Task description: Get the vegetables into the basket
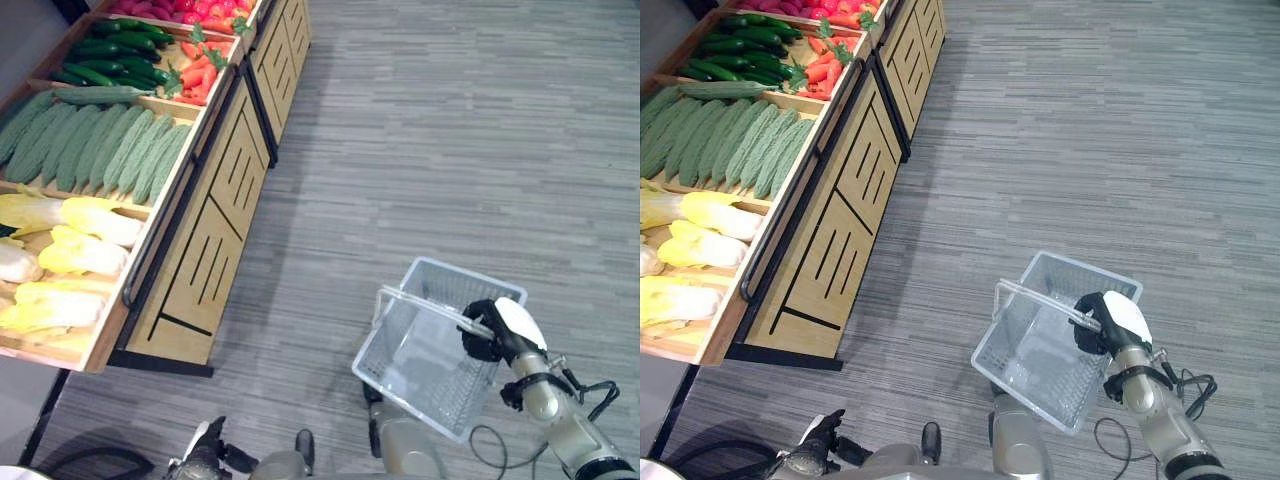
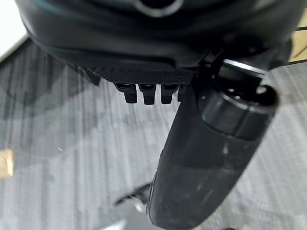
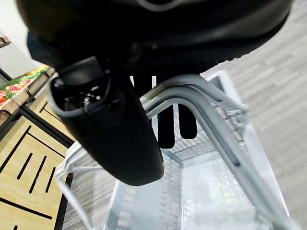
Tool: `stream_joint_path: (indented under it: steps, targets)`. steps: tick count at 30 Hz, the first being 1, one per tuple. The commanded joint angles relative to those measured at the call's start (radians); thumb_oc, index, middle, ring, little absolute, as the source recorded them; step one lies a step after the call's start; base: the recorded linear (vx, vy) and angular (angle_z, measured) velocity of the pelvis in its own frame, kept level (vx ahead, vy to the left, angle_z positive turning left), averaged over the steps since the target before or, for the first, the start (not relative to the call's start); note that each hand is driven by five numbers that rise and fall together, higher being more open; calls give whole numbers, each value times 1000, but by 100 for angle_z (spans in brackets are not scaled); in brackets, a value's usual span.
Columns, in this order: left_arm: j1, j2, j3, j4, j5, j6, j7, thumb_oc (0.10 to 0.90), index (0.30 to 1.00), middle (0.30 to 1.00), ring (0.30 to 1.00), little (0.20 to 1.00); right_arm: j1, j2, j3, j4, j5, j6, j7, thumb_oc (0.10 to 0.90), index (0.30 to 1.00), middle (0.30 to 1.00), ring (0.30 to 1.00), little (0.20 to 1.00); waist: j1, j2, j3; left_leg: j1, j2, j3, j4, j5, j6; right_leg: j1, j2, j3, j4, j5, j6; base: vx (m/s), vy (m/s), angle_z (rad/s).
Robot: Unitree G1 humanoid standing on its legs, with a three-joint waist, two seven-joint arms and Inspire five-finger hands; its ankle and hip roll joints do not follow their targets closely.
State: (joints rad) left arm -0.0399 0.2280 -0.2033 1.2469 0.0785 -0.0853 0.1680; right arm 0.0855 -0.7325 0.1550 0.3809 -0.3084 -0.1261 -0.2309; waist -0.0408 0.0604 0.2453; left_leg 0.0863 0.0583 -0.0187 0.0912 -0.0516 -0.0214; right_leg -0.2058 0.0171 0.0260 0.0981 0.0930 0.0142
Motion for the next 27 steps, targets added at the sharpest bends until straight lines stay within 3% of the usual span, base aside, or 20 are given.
stream_joint_path:
  steps: [1,5,6,10,13,15,17,18,19,23,25,27]
  targets:
    - [8,62,-6,-1,13,2,20,900,1000,1000,1000,1000,-17,-70,-86,-166,17,-93,-52,400,300,300,300,300,-4,-37,-68,7,-44,0,67,15,-36,-55,-42,38,51,6,91,251,-301,18]
    - [2,56,-11,-4,8,5,24,900,1000,1000,1000,1000,-5,-88,-86,-165,16,-92,-49,400,300,300,300,300,-7,-30,-72,-17,-31,-25,123,72,-58,-36,-31,24,54,-23,67,136,-188,19]
    - [-6,53,-17,-10,4,9,25,900,1000,1000,1000,1000,1,-94,-92,-159,21,-88,-54,400,300,300,300,300,-8,-35,-65,-50,-21,-20,193,122,-73,-19,-33,12,54,-36,50,166,-274,27]
    - [-19,47,-28,-33,-13,12,31,900,1000,1000,1000,1000,21,-99,-102,-151,24,-78,-66,400,300,300,300,300,-10,-45,-48,-118,5,22,308,183,-82,27,-41,-18,50,-74,19,126,-215,34]
    - [-32,45,-45,-40,-13,15,37,900,1000,1000,1000,1000,37,-96,-120,-148,25,-69,-80,400,300,300,300,300,-13,-45,-34,-168,32,71,247,165,-71,48,-61,-46,46,-93,21,86,-77,49]
    - [-48,43,-63,-36,-4,15,43,900,1000,1000,1000,1000,49,-94,-138,-141,24,-65,-101,400,300,300,300,300,-14,-42,-37,-235,54,120,93,135,-62,67,-80,-77,38,-118,32,185,27,81]
    - [-50,45,-67,-36,1,14,48,900,1000,1000,1000,1000,56,-90,-143,-136,22,-65,-109,400,300,300,300,300,-13,-37,-39,-257,67,137,20,165,-70,80,-83,-85,33,-127,35,205,64,49]
    - [-53,49,-69,-38,6,16,52,900,1000,1000,1000,1000,63,-83,-149,-131,23,-65,-119,400,300,300,300,300,-9,-34,-36,-298,95,170,-36,226,-85,108,-85,-92,29,-141,38,230,60,24]
    - [-53,52,-69,-39,10,17,52,900,1000,1000,1000,1000,68,-78,-151,-131,22,-62,-122,400,300,300,300,300,-8,-31,-37,-305,110,193,-65,243,-90,118,-84,-97,29,-147,38,321,102,19]
    - [-45,63,-67,-42,22,19,56,900,1000,1000,1000,1000,71,-70,-142,-125,15,-57,-121,400,300,300,300,300,5,-31,-37,-299,134,242,-101,284,-102,170,-83,-93,25,-165,43,195,96,17]
    - [-34,62,-61,-36,22,20,57,900,1000,1000,1000,1000,81,-57,-139,-122,0,-45,-113,400,300,300,300,300,9,-25,-50,-264,129,270,-126,274,-91,208,-102,-90,19,-181,62,292,284,-20]
    - [-29,63,-57,-34,27,19,56,900,1000,1000,1000,1000,78,-41,-137,-117,1,-39,-110,400,300,300,300,300,13,-38,-58,-252,105,286,-114,245,-75,234,-136,-81,13,-184,83,259,324,-27]
